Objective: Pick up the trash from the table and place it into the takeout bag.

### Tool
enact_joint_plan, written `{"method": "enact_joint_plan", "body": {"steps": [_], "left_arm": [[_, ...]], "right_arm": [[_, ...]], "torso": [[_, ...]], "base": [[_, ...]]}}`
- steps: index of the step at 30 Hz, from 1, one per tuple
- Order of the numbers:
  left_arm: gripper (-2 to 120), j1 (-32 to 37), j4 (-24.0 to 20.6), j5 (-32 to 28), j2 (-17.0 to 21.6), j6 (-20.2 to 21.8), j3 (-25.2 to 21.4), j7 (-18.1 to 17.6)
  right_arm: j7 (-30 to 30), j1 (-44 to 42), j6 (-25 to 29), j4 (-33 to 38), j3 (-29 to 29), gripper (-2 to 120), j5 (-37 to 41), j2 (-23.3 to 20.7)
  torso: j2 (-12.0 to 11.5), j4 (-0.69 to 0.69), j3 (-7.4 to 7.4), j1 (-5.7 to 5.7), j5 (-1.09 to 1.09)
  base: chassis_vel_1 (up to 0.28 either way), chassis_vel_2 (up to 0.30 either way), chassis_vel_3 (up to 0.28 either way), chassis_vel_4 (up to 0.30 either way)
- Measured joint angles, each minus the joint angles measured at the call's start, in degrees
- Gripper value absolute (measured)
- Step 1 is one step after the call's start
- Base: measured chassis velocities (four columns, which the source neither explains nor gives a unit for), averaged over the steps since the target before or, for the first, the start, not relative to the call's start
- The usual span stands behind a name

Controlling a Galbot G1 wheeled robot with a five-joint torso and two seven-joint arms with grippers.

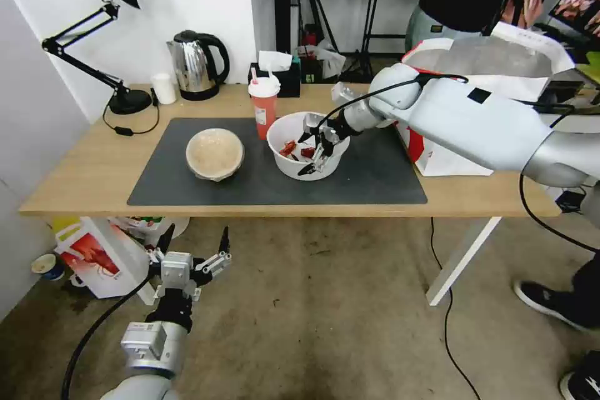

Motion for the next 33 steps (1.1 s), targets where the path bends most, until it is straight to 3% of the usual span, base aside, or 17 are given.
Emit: {"method": "enact_joint_plan", "body": {"steps": [33], "left_arm": [[100, 0.0, 0.0, 0.0, 0.0, 0.0, 0.0, 0.0]], "right_arm": [[-0.9, -0.2, 0.1, -0.9, -0.9, 100, -2.1, -0.3]], "torso": [[0.0, 0.0, 0.0, 0.0, 0.0]], "base": [[0.0, 0.0, 0.0, 0.0]]}}
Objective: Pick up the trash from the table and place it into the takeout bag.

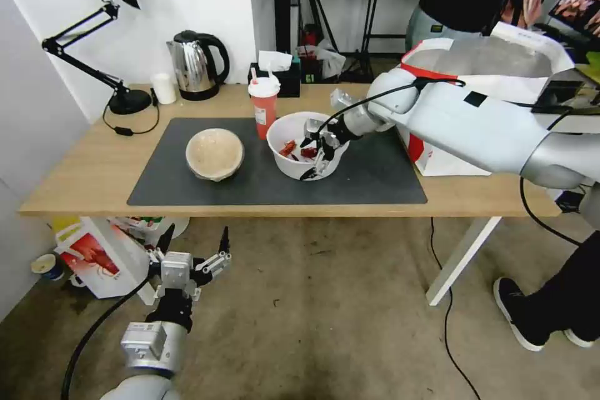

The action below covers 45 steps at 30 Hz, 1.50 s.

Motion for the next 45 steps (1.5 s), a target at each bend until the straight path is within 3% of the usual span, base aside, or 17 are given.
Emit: {"method": "enact_joint_plan", "body": {"steps": [20, 45], "left_arm": [[100, 0.0, 0.0, 0.0, 0.0, 0.0, 0.0, 0.0], [100, 0.0, 0.0, 0.0, 0.0, 0.0, 0.0, 0.0]], "right_arm": [[-3.4, 0.9, 1.2, -1.6, -2.1, 97, -2.3, -0.3], [-3.8, 0.2, 1.5, -3.2, -2.9, 11, -2.6, 0.3]], "torso": [[0.0, 0.0, 0.0, 0.0, 0.0], [0.0, 0.0, 0.0, 0.0, 0.0]], "base": [[0.0, 0.0, 0.0, 0.0], [0.0, 0.0, 0.0, 0.0]]}}
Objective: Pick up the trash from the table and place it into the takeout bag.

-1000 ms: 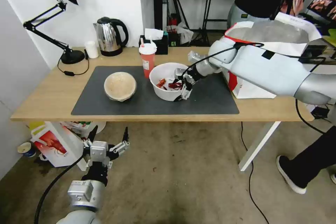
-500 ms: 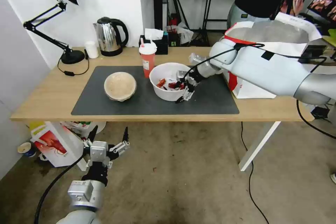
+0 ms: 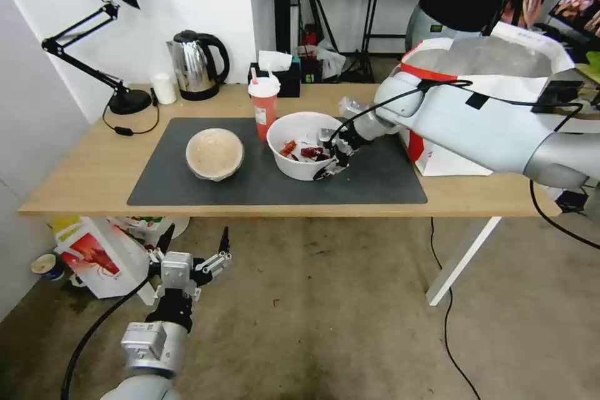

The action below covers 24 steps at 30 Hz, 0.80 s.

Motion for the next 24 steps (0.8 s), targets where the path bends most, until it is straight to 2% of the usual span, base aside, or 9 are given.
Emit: {"method": "enact_joint_plan", "body": {"steps": [2, 3, 24], "left_arm": [[100, 0.0, 0.0, 0.0, 0.0, 0.0, 0.0, 0.0], [100, 0.0, 0.0, 0.0, 0.0, 0.0, 0.0, 0.0], [100, 0.0, 0.0, 0.0, 0.0, 0.0, 0.0, 0.0]], "right_arm": [[0.0, -0.1, 0.0, -0.2, 0.0, 1, 0.0, 0.3], [0.0, -0.1, 0.0, -0.3, 0.0, 0, 0.0, 0.4], [-1.7, 0.7, 1.3, -0.5, 1.0, 0, 1.8, 1.0]], "torso": [[0.0, 0.0, 0.0, 0.0, 0.0], [0.0, 0.0, 0.0, -0.01, -0.01], [0.0, 0.01, 0.0, 0.0, 0.0]], "base": [[0.0, 0.0, 0.0, 0.0], [0.0, 0.0, 0.0, 0.0], [0.0, 0.0, 0.0, 0.0]]}}
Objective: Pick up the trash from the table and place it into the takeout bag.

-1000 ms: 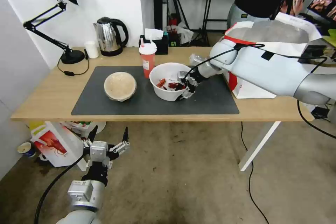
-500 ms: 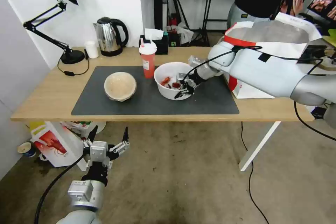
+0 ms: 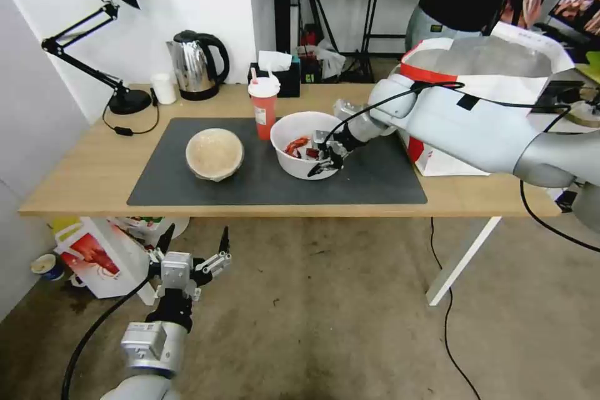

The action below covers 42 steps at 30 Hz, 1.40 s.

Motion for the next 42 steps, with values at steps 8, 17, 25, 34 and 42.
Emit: {"method": "enact_joint_plan", "body": {"steps": [8, 17, 25, 34, 42], "left_arm": [[100, 0.0, 0.0, 0.0, 0.0, 0.0, 0.0, 0.0], [100, 0.0, 0.0, 0.0, 0.0, 0.0, 0.0, 0.0], [100, 0.0, 0.0, 0.0, 0.0, 0.0, 0.0, 0.0], [100, 0.0, 0.0, 0.0, 0.0, 0.0, 0.0, 0.0], [100, 0.0, 0.0, 0.0, 0.0, 0.0, 0.0, 0.0]], "right_arm": [[-0.5, 4.3, 0.7, 0.9, 1.2, 0, 2.0, -1.4], [-1.2, 8.2, 1.1, 1.2, 1.7, 0, 2.6, -2.6], [-1.9, 12.9, 1.6, -0.7, 2.3, 0, 3.5, -2.6], [-3.2, 18.4, 1.7, -5.1, 2.4, 0, 5.8, -2.4], [-5.1, 20.8, 1.7, -7.4, 1.0, 0, 6.2, -5.5]], "torso": [[0.0, -0.01, 0.0, 0.0, 0.0], [0.0, -0.02, 0.0, 0.0, 0.0], [0.0, -0.02, 0.0, 0.0, 0.01], [0.0, -0.02, 0.0, 0.0, -0.01], [0.0, -0.01, 0.0, 0.0, 0.01]], "base": [[0.0, 0.0, 0.0, 0.0], [0.0, 0.0, 0.0, 0.0], [0.0, 0.0, 0.0, 0.0], [0.0, 0.0, 0.0, 0.0], [0.0, 0.0, 0.0, 0.0]]}}
